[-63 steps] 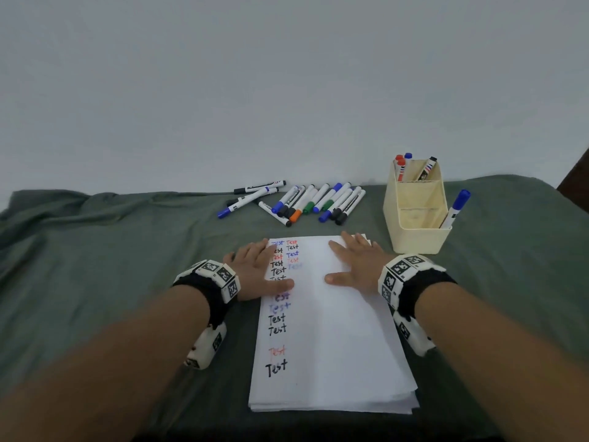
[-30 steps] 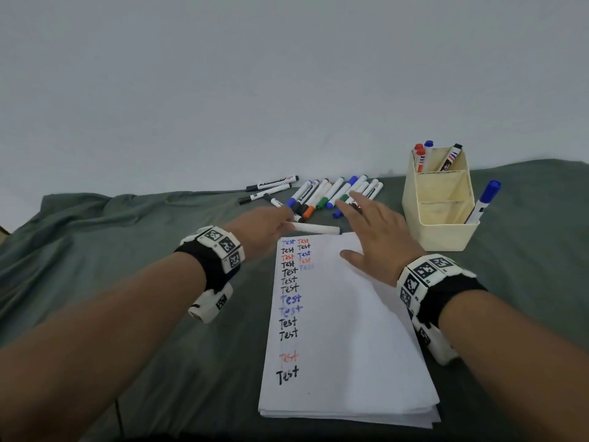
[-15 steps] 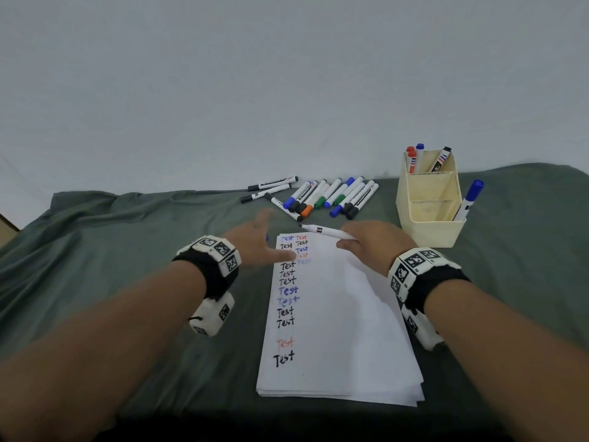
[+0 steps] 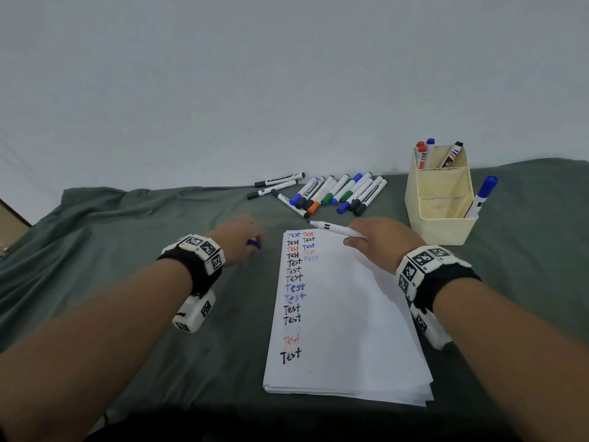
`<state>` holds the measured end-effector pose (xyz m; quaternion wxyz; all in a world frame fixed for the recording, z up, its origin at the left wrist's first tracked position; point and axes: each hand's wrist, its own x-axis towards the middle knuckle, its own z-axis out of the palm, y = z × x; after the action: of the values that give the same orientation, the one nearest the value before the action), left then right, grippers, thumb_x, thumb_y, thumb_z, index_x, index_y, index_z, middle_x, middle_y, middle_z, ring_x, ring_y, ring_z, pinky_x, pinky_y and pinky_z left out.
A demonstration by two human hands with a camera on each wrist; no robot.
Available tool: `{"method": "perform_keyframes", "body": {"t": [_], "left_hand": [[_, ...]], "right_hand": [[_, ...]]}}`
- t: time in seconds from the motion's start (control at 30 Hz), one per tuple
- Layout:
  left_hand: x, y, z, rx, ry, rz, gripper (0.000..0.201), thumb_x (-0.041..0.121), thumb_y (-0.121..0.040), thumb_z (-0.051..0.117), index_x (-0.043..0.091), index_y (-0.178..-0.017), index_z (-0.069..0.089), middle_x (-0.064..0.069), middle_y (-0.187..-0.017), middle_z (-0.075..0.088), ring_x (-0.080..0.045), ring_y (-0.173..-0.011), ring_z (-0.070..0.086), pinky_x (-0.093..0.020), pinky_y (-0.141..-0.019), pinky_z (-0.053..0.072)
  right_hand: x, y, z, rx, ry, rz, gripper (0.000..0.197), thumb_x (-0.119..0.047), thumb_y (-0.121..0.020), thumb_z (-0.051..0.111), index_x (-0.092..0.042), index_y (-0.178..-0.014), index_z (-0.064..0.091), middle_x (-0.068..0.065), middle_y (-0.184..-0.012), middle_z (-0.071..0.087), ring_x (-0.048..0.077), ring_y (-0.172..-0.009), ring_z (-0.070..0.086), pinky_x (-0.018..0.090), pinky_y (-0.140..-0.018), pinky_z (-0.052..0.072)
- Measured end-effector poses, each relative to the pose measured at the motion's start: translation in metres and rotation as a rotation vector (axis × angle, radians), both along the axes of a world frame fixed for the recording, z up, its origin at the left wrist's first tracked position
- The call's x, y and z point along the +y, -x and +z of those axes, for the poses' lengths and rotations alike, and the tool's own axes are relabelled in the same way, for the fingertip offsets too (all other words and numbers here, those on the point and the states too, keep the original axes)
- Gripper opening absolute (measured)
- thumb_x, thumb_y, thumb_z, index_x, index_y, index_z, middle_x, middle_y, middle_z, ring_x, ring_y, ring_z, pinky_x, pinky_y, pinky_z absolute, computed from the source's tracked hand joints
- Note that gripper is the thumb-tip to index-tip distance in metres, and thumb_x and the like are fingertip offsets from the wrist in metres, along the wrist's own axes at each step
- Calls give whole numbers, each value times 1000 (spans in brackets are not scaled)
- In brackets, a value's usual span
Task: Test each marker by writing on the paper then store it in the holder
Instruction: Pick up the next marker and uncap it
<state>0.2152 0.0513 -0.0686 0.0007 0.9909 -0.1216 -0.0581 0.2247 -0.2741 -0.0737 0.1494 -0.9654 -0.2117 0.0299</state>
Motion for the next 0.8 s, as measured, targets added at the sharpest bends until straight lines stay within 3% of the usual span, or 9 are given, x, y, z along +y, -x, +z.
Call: {"method": "perform_keyframes", "body": {"t": [0.1,0.2,0.27,0.33,0.4,0.5,0.6,0.7,0.8], "left_hand": [[-7,-2,-4,12,86,46,38,17,-89,65,23,-127,59,3,-108,67,-14,-96,57,-27,-86,42],[-10,-4,-7,-6,158,110,46,20,-87,69,27,-130,54,7,-104,66,-10,-88,52,-24,-80,39],[-10,-3,-6,14,146,123,47,26,-87,71,26,-130,54,3,-114,66,-11,-91,53,-24,-82,39],[-10,2,-6,6,89,104,51,38,-86,71,27,-132,53,1,-127,60,-16,-107,54,-28,-94,40],[-11,14,-5,-104,41,52,61,59,-82,65,30,-134,51,2,-135,51,-20,-123,46,-35,-104,36],[-22,40,-3,-218,6,-90,78,83,-74,44,36,-137,46,7,-138,41,-19,-125,38,-41,-107,32],[-32,61,-12,-43,-35,-142,97,94,-69,32,37,-148,29,8,-151,28,-20,-136,28,-46,-112,27],[-35,72,-21,265,-56,-38,120,98,-63,35,33,-156,-3,7,-164,-7,-22,-150,1,-50,-120,10],[-36,79,-27,371,-142,-43,123,95,-67,36,29,-152,-23,1,-159,-31,-20,-148,-22,-46,-121,-6]], "right_hand": [[-1,0,-1,-2,-11,-1,25,-47,-101,52,-23,-97,57,-1,-91,58,21,-83,53,33,-69,37],[-1,-1,-1,11,-11,0,23,-47,-101,52,-25,-93,51,-1,-89,56,22,-82,53,33,-67,36],[-1,-1,-1,12,-7,-1,23,-47,-102,51,-26,-93,50,-1,-89,56,21,-81,52,33,-67,37],[-1,-2,-2,13,-5,1,23,-47,-102,50,-25,-94,51,0,-91,58,22,-81,53,33,-67,38],[-1,-3,-2,5,-10,5,22,-45,-103,48,-24,-102,54,3,-98,63,23,-83,55,34,-70,41],[-2,-4,-4,3,-57,1,37,-41,-104,47,-29,-140,47,4,-113,65,26,-94,60,37,-79,48],[-4,-3,-5,-49,-87,22,56,-36,-106,45,-48,-155,21,-3,-105,53,23,-93,58,32,-77,43],[-5,-5,-7,-71,-62,60,45,-35,-106,45,-43,-149,39,-3,-122,58,21,-108,60,33,-85,46],[-4,-3,-7,-91,-47,92,62,-48,-95,61,-47,-150,32,-5,-129,54,17,-111,57,29,-85,46]]}}
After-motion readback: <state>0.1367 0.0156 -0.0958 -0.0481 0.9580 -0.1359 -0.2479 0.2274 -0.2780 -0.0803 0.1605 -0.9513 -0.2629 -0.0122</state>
